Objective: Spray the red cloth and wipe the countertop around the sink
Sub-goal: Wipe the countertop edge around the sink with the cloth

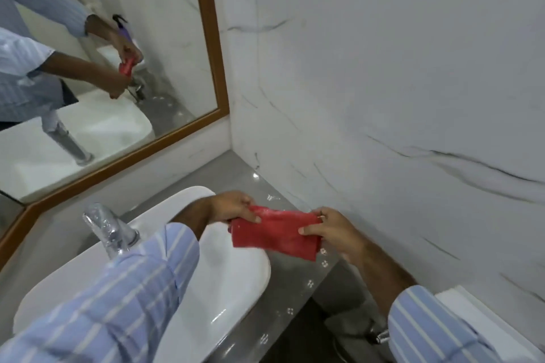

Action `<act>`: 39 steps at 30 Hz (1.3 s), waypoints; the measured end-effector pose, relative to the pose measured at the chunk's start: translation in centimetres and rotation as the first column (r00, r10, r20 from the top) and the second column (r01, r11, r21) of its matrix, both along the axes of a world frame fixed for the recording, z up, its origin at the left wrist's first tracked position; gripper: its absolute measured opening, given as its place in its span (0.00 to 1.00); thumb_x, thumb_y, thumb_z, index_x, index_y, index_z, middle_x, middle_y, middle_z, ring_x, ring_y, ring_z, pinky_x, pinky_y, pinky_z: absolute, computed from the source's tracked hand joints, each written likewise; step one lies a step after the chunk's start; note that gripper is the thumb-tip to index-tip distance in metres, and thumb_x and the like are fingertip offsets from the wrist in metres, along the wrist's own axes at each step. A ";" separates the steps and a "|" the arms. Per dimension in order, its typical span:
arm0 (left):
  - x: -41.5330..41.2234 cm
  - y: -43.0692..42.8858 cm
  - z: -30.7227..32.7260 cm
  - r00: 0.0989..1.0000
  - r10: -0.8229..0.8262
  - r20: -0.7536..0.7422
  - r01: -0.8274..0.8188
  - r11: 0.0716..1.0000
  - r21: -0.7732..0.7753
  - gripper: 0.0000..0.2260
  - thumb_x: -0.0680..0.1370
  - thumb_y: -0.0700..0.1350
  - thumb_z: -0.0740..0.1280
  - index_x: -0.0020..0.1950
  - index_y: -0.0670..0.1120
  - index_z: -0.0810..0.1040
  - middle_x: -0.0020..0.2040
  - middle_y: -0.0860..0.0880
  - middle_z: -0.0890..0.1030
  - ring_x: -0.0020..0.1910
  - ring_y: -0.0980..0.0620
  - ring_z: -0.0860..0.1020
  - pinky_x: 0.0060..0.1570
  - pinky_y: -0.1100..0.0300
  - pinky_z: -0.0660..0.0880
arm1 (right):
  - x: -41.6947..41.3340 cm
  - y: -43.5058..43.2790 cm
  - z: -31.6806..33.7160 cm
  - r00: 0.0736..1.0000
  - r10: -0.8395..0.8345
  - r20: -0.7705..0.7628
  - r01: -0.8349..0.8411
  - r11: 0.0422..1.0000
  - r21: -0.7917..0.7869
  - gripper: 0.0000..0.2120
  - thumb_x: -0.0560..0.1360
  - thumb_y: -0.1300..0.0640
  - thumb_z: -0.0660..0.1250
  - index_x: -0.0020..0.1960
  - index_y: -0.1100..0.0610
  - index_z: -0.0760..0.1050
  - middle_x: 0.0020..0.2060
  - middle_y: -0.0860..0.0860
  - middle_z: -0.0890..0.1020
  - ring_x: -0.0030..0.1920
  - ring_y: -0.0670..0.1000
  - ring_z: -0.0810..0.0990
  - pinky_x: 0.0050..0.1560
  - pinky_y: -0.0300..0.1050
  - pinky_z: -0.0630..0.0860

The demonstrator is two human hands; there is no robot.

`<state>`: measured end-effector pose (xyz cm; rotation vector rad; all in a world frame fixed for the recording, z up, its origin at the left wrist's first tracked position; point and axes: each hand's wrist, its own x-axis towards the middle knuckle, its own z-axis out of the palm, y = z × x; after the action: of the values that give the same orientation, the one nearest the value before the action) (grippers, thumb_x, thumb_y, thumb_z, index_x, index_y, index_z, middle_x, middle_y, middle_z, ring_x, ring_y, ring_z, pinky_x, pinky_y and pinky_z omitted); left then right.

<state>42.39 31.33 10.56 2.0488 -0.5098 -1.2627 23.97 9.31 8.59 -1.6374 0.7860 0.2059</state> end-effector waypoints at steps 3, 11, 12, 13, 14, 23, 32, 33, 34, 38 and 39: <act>4.2 -1.7 -0.5 0.992 -0.030 0.126 0.032 0.999 -0.020 0.16 0.75 0.41 0.78 0.60 0.37 0.83 0.49 0.42 0.83 0.48 0.43 0.81 0.50 0.49 0.80 | 4.0 0.1 -1.1 0.997 0.072 0.018 -0.065 0.969 -0.237 0.16 0.67 0.64 0.81 0.53 0.55 0.84 0.45 0.54 0.88 0.41 0.50 0.86 0.40 0.44 0.84; 12.3 -6.3 -5.6 0.735 -0.232 0.637 0.047 0.955 0.294 0.14 0.76 0.44 0.73 0.61 0.52 0.86 0.59 0.48 0.84 0.58 0.45 0.81 0.58 0.58 0.77 | 14.6 -0.3 -4.2 0.923 0.368 -0.110 -0.321 0.581 -0.748 0.10 0.71 0.58 0.77 0.51 0.53 0.82 0.45 0.53 0.86 0.44 0.56 0.84 0.45 0.45 0.78; 13.0 -6.7 -6.7 0.700 -0.226 0.677 0.007 0.951 0.311 0.13 0.76 0.45 0.73 0.60 0.54 0.86 0.58 0.48 0.84 0.57 0.45 0.81 0.58 0.55 0.79 | 15.7 -0.5 -5.3 0.912 0.396 -0.109 -0.322 0.525 -0.788 0.10 0.72 0.57 0.77 0.52 0.55 0.81 0.48 0.54 0.85 0.47 0.58 0.83 0.48 0.48 0.78; 13.3 -6.9 -7.6 0.655 -0.222 0.723 -0.027 0.948 0.316 0.11 0.76 0.46 0.74 0.58 0.54 0.86 0.58 0.48 0.82 0.57 0.44 0.81 0.58 0.52 0.80 | 16.6 -0.6 -6.1 0.899 0.424 -0.109 -0.324 0.476 -0.817 0.11 0.73 0.56 0.77 0.53 0.56 0.80 0.50 0.56 0.84 0.50 0.59 0.83 0.51 0.50 0.79; 13.4 -7.1 -8.5 0.606 -0.225 0.763 -0.049 0.947 0.318 0.10 0.76 0.47 0.74 0.57 0.53 0.85 0.56 0.47 0.81 0.56 0.44 0.81 0.57 0.50 0.81 | 17.1 -0.6 -7.1 0.884 0.451 -0.122 -0.334 0.429 -0.839 0.13 0.74 0.56 0.77 0.56 0.57 0.79 0.53 0.57 0.83 0.53 0.60 0.82 0.55 0.52 0.79; 11.1 -7.9 -14.9 0.629 -0.608 0.485 0.198 0.728 0.656 0.16 0.80 0.45 0.69 0.67 0.49 0.80 0.69 0.44 0.79 0.70 0.41 0.76 0.70 0.44 0.70 | 15.7 -1.1 -16.1 0.657 0.600 -0.457 -0.638 0.118 -0.761 0.18 0.80 0.55 0.66 0.69 0.57 0.72 0.65 0.57 0.77 0.65 0.60 0.75 0.67 0.53 0.73; 6.2 0.6 -13.2 0.502 -0.069 0.862 -0.495 0.795 0.352 0.35 0.82 0.63 0.56 0.83 0.43 0.58 0.84 0.40 0.57 0.85 0.39 0.51 0.81 0.39 0.45 | 18.5 -0.6 -17.0 0.600 0.765 -0.231 -0.495 0.128 -0.860 0.25 0.83 0.54 0.64 0.76 0.64 0.71 0.76 0.62 0.73 0.78 0.62 0.70 0.80 0.58 0.64; 5.8 1.2 -13.7 0.536 -0.009 0.844 -0.525 0.780 0.342 0.36 0.83 0.64 0.52 0.85 0.43 0.53 0.86 0.41 0.52 0.85 0.40 0.47 0.82 0.39 0.44 | 19.5 -0.2 -17.5 0.561 0.792 -0.242 -0.503 0.094 -0.859 0.26 0.85 0.52 0.61 0.80 0.62 0.66 0.80 0.59 0.68 0.82 0.59 0.63 0.82 0.55 0.59; 5.6 1.5 -14.2 0.547 0.032 0.836 -0.538 0.779 0.322 0.37 0.83 0.64 0.49 0.85 0.43 0.50 0.86 0.42 0.49 0.85 0.41 0.45 0.83 0.39 0.45 | 20.5 0.3 -18.3 0.521 0.814 -0.257 -0.517 0.061 -0.854 0.28 0.86 0.50 0.58 0.82 0.61 0.60 0.83 0.56 0.62 0.84 0.56 0.58 0.83 0.54 0.55; 5.5 1.2 -15.5 0.501 0.057 0.864 -0.566 0.776 0.277 0.36 0.82 0.63 0.41 0.86 0.44 0.47 0.86 0.44 0.46 0.85 0.43 0.44 0.83 0.40 0.47 | 22.9 0.8 -22.0 0.412 0.845 -0.339 -0.579 -0.044 -0.814 0.32 0.87 0.42 0.51 0.85 0.56 0.49 0.86 0.52 0.51 0.85 0.52 0.47 0.85 0.52 0.48; 5.5 1.3 -15.7 0.498 0.060 0.865 -0.571 0.774 0.275 0.37 0.81 0.63 0.40 0.86 0.44 0.47 0.86 0.44 0.46 0.85 0.43 0.45 0.83 0.40 0.47 | 23.0 0.6 -22.7 0.422 0.849 -0.318 -0.568 -0.026 -0.823 0.32 0.87 0.42 0.52 0.85 0.56 0.49 0.86 0.51 0.52 0.85 0.51 0.48 0.85 0.52 0.48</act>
<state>47.93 32.59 -5.13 3.0191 -0.0917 -0.0707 47.01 9.89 -14.07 -2.9384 -0.5355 0.3258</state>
